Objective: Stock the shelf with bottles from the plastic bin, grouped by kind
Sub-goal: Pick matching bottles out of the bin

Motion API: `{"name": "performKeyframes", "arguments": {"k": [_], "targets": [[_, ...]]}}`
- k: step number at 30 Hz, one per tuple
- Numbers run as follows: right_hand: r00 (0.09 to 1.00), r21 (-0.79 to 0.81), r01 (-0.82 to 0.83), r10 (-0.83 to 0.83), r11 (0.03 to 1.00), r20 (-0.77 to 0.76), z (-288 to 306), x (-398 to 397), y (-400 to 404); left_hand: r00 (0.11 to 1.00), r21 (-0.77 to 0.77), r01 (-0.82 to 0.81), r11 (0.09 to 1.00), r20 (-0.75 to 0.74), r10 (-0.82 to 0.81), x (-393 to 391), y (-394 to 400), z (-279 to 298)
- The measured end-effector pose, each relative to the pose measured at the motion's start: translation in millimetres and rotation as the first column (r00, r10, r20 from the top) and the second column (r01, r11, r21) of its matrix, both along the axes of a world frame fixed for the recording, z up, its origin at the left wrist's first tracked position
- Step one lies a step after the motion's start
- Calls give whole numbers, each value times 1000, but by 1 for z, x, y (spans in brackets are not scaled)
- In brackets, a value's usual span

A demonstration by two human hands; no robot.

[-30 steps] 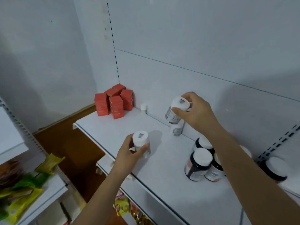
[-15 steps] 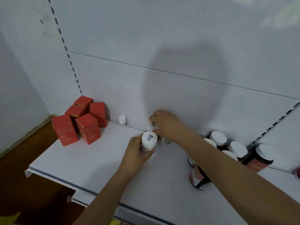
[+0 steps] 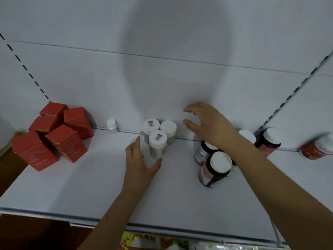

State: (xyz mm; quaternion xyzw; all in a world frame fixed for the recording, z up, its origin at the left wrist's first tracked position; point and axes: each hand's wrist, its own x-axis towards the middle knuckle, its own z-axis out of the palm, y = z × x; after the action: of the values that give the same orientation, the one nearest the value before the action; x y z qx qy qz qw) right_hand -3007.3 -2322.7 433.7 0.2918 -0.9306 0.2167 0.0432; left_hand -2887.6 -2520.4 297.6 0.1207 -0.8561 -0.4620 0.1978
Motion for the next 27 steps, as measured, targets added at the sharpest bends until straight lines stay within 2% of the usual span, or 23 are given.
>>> {"name": "performKeyframes", "arguments": {"k": [4,8,11,15,22,27], "targets": [[995,-113,67,-74,991,-62,10,15,26,991,-58,-54,997,-127,47,22,25,21],[984,-205,107,-133,973,-121,28,43,73,973,-79,75,994,-213,-90,36,74,52],[971,-209,126,-164,970,-176,42,67,123,953,-92,184,979,-226,-200,44,125,77],[952,-220,192,-236,956,-196,60,101,207,881,-186,336,923,-286,-378,55,208,108],[880,-300,381,-442,874,-171,67,182,392,745,-272,592,759,-174,-644,82,373,106],[766,-305,577,-632,758,-121,48,254,527,619,-302,731,612,-85,-781,110,495,85]]}}
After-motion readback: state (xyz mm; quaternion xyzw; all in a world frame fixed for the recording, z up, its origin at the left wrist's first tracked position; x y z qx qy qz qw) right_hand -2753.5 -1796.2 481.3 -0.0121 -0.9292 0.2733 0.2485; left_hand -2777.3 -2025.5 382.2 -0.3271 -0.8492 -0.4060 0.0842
